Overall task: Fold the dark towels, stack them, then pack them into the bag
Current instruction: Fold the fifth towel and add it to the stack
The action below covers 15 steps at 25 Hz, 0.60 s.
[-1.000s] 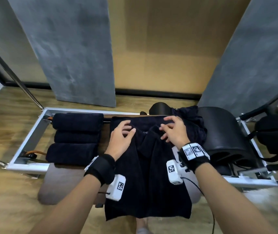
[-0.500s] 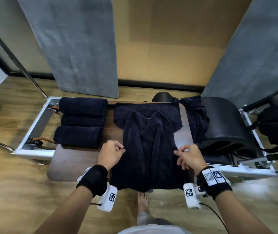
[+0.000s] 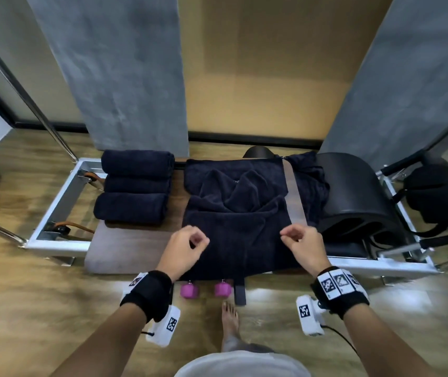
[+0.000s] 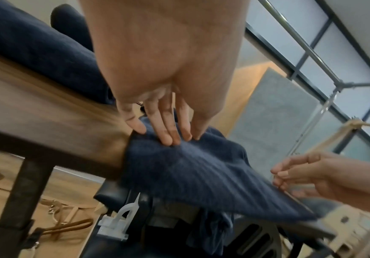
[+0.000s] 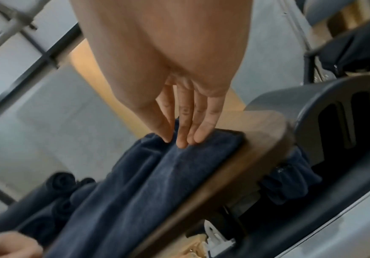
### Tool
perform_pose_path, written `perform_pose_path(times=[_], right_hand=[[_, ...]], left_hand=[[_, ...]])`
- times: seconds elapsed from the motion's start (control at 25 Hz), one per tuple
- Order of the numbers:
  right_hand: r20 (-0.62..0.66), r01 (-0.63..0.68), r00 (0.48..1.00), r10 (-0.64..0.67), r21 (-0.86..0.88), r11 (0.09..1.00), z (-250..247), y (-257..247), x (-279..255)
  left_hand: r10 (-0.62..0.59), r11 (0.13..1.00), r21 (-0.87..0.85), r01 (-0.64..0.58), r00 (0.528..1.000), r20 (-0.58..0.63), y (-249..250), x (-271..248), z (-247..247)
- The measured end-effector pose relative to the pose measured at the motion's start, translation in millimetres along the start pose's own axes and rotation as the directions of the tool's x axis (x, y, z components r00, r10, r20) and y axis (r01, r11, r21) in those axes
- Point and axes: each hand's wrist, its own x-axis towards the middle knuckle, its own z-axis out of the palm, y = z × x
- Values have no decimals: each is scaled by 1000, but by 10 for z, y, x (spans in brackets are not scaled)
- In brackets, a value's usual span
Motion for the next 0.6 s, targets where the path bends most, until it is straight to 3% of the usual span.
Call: perform_pose_path(times=[0.08,0.24,0.4,0.6], right_hand=[[52,100,994,-93,-158,982,25,115,-112],[139,215,973,-186,-228,950,36,233,-305],[188,270,956,-224,-275,923,26,303,-409],[214,308,945,-247,-325,894,-9,341,-440]], left_hand=[[23,986,163,-40,994,106,-65,-120,6],[23,897,415,-152,954,298,-174,-273,-63],[30,898,408,-168,946,323,-230,-350,-159],[75,962,240,-128,973,219,-218,-323,-286]])
